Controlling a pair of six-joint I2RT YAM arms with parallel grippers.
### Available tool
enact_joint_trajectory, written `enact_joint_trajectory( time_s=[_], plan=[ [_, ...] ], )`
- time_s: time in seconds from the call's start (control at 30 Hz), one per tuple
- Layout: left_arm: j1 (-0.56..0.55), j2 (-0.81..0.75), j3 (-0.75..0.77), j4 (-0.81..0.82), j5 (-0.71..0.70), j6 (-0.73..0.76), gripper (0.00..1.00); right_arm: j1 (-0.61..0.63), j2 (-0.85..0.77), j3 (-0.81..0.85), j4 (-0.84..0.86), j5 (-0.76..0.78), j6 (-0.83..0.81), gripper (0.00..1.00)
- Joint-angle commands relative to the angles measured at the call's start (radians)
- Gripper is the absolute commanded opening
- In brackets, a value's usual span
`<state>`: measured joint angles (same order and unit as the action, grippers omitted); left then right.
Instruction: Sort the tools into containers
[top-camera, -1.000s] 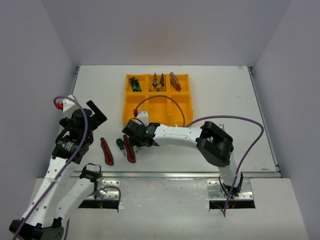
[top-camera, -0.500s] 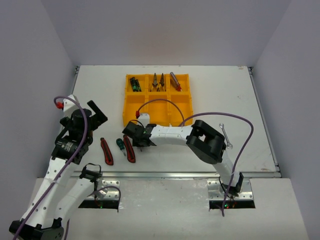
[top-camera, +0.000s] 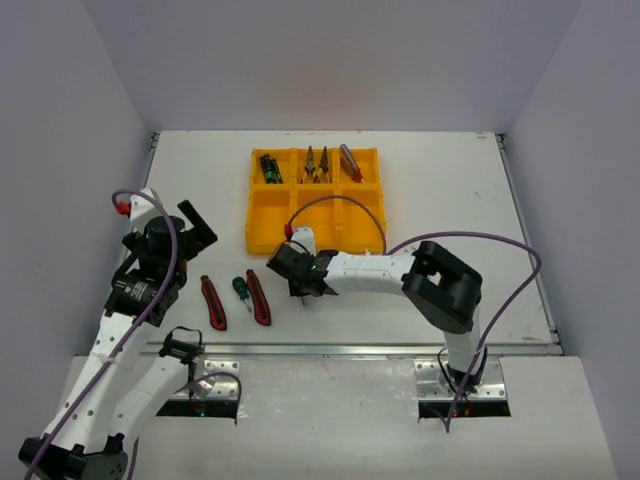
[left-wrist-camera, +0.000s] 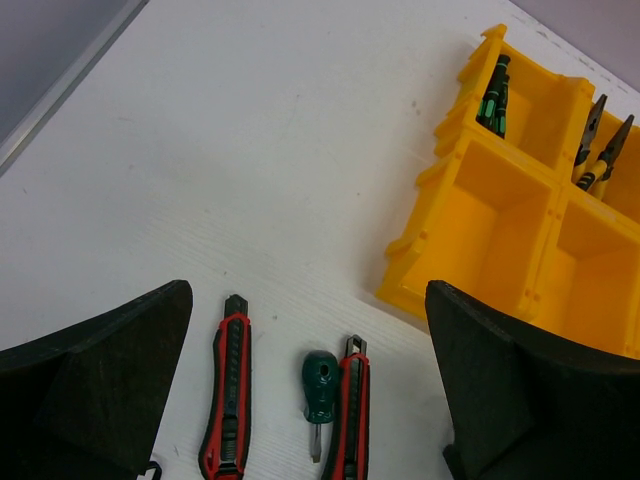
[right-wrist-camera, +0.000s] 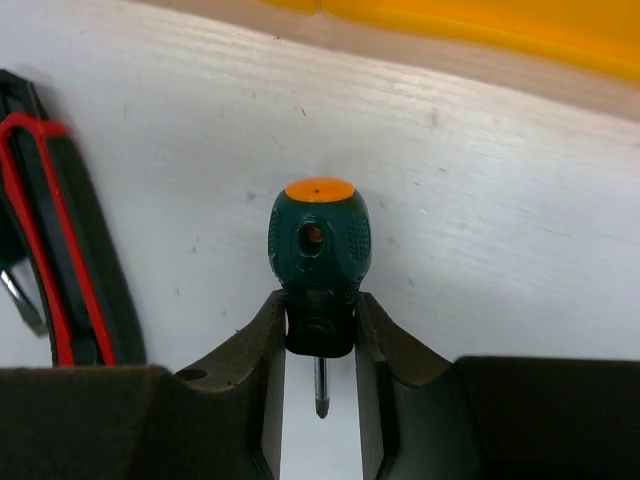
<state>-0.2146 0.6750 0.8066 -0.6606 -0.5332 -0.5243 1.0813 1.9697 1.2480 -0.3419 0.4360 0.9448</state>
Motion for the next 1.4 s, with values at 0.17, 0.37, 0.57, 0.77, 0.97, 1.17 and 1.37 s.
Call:
enact_joint_trajectory(
  time_s=[0.17, 0.37, 0.57, 0.77, 0.97, 1.17, 1.37],
  plan=[
    [0.009, 0.009, 0.023, 0.048, 0.022, 0.026, 1.0, -0.074, -0.438, -0.12, 0.034, -0.044, -0.32, 0.0],
    [0.009, 0.012, 0.023, 0.054, 0.035, 0.035, 1.0, -0.27, -0.565, -0.152, 0.037, -0.125, -0.496, 0.0],
    [0.009, 0.01, 0.021, 0.059, 0.049, 0.043, 1.0, -0.488, -0.472, -0.076, 0.032, -0.257, -0.712, 0.0],
    [0.009, 0.014, 0.017, 0.065, 0.058, 0.046, 1.0, -0.57, -0.286, 0.024, 0.023, -0.289, -0.771, 0.01],
    [0.009, 0.012, 0.014, 0.073, 0.083, 0.055, 1.0, -0.603, -0.135, 0.144, -0.035, -0.298, -0.754, 0.27],
    [0.009, 0.023, 0.013, 0.085, 0.114, 0.066, 1.0, -0.593, -0.198, 0.17, -0.071, -0.345, -0.695, 0.81],
    [0.013, 0.026, 0.026, 0.069, 0.072, 0.04, 1.0, -0.402, -0.316, 0.136, -0.07, -0.315, -0.605, 0.97]
  ],
)
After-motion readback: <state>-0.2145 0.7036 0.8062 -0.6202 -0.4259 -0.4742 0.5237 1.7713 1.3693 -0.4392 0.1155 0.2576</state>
